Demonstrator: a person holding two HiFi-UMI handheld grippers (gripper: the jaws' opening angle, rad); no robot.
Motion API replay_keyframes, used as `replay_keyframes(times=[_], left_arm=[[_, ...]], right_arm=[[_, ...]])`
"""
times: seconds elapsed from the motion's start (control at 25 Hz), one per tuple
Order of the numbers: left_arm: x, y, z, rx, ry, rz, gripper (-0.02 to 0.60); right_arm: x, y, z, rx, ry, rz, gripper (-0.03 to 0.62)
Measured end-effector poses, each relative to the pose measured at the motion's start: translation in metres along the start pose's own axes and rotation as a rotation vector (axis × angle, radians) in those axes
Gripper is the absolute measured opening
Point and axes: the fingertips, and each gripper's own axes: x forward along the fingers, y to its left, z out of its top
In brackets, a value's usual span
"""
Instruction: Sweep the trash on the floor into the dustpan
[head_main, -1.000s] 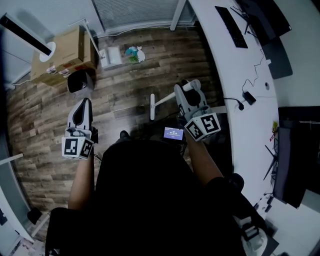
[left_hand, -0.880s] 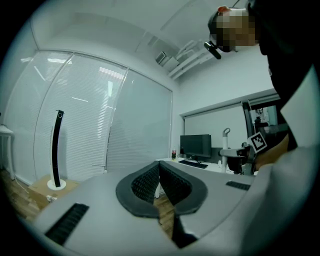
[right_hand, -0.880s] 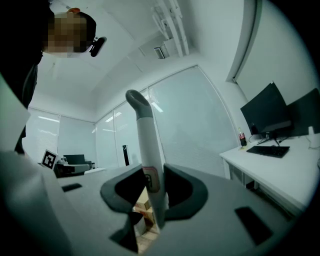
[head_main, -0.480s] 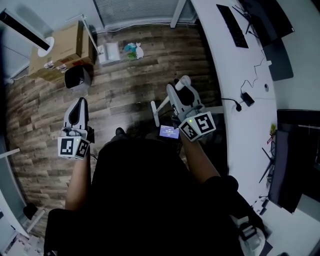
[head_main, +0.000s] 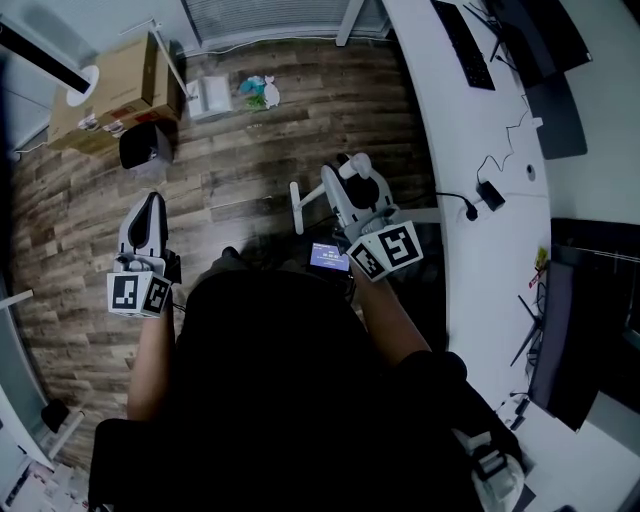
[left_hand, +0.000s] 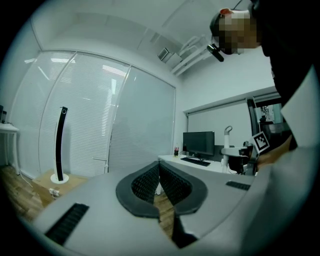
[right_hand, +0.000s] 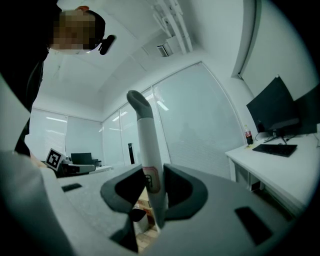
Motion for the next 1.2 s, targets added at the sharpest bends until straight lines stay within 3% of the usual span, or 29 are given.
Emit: replay_keyframes(times=[0.68,1.2], left_arm=[[0.032,0.026,-0.002,-0.002,-0.001,0.037,-0.005],[0.125,0.085,-0.003,-0.033,0.001,-0.001,-0.005]], right_arm=[[0.039,-0.039,-0.001,0.017,0.008,-0.029,0.109],[0.122,-0.080,-0.009,0.016,0.058,-0.077,0.109]])
